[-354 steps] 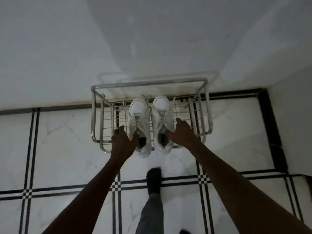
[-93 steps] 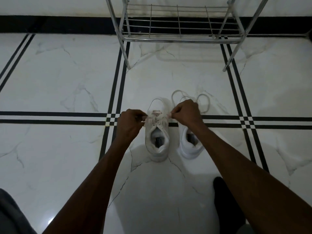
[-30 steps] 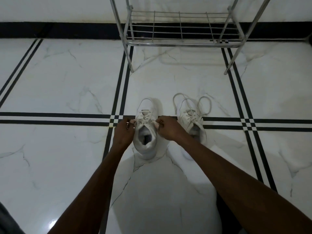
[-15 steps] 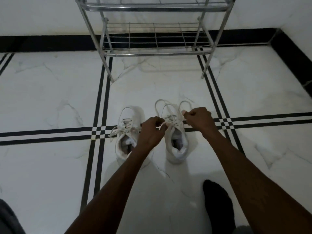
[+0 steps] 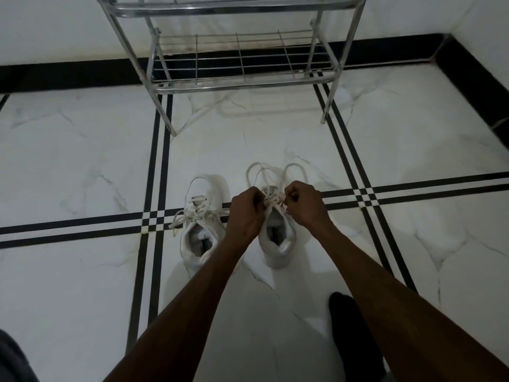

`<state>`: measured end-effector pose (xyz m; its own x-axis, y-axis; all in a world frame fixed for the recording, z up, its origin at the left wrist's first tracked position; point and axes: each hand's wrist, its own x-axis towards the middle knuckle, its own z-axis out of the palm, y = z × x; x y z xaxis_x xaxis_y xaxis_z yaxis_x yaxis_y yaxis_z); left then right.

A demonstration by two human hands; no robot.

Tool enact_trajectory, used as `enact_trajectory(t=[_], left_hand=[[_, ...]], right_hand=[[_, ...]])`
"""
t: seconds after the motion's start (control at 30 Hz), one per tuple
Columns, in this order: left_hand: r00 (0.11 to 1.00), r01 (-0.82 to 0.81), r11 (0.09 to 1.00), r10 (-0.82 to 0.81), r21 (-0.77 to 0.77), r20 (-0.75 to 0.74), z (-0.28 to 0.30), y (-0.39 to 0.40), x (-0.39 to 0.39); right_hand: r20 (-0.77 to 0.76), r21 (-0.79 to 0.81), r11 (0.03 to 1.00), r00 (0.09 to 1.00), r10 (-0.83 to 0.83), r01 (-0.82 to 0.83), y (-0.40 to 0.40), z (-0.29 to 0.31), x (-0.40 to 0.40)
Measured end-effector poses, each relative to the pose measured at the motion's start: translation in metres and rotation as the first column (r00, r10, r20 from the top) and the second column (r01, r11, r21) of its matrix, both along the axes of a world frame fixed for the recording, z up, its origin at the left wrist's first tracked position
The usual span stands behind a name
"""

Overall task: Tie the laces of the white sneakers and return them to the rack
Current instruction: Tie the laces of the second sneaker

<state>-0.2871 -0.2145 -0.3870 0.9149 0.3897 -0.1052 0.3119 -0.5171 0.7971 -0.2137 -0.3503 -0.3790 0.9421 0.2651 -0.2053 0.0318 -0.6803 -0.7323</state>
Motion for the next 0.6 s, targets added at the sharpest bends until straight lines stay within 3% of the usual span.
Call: enact_trajectory(t=[0.23,0.4,0.5,0.53,0.6], left_hand=[[0.994,-0.106,0.994,0.106,-0.026,0.004,-0.007,0.016,-0.023],[0.985,-0.175,0.937,0.169,-0.301,-0.047,0.000,0.026,-0.029],[0.981,-0.166,0.901,0.192,-0.400,0.024,0.017,0.031,-0.025],[0.983,-0.131,0.906,0.170,-0.402,0.063,0.024,0.033,-0.023],[0.986,-0.064,0.924,0.116,-0.378,0.117,0.034,0.038,-0.016]], right_hand=[[-0.019,0.041,0.999,1.000,0.001,-0.001,0.022,-0.008,-0.020],[-0.306,0.262,0.960,0.952,-0.013,0.097,0.022,0.002,-0.012],[-0.319,0.354,0.920,0.946,-0.049,0.167,0.027,0.014,-0.009],[-0.290,0.348,0.927,0.957,-0.032,0.137,0.028,0.018,-0.009],[-0.243,0.281,0.956,0.957,0.158,-0.087,0.032,0.030,-0.008]])
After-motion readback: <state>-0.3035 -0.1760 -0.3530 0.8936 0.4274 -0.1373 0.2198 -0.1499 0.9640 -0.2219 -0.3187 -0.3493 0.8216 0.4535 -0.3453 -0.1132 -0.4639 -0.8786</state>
